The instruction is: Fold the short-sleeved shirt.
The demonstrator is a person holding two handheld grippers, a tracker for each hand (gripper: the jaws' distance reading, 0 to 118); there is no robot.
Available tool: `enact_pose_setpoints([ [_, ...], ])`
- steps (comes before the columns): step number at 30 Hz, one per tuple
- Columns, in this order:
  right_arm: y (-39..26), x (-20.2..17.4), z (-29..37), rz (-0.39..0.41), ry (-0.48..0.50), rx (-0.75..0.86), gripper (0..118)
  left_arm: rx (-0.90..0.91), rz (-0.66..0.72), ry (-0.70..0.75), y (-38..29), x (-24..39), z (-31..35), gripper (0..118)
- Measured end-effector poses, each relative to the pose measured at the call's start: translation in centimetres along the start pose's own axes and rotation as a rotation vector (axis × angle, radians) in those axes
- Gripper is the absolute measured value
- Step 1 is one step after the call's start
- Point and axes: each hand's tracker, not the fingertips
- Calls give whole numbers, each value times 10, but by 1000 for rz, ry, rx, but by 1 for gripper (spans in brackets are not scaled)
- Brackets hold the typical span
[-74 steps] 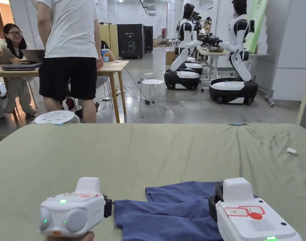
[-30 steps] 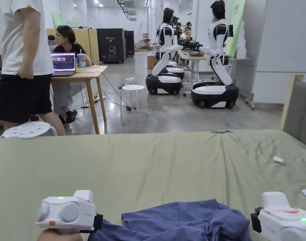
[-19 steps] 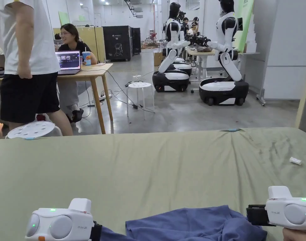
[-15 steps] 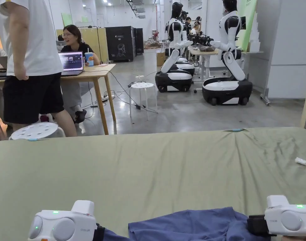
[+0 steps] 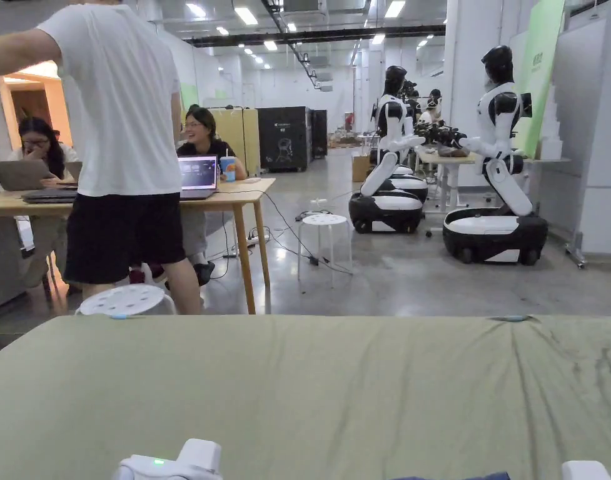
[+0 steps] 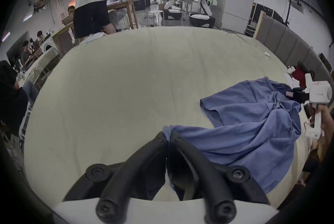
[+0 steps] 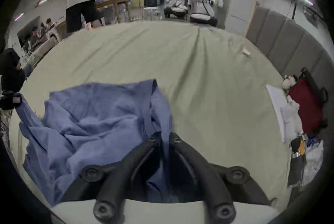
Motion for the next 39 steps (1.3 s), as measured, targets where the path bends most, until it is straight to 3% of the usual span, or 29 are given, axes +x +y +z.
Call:
enact_pose_setpoints([
  [18, 86, -56, 225, 135, -140, 542, 7, 358, -117, 369, 65, -32, 172, 0],
  [26, 149, -57, 278, 182, -243, 662, 7, 478, -102, 491, 138, -63, 217, 0],
  [32, 191, -52, 293, 194, -292, 709, 7, 544, -43, 489, 184, -74, 237, 0],
  [39, 211, -50, 287, 199, -328, 757, 7, 576, -68, 500, 225, -75, 224, 0],
])
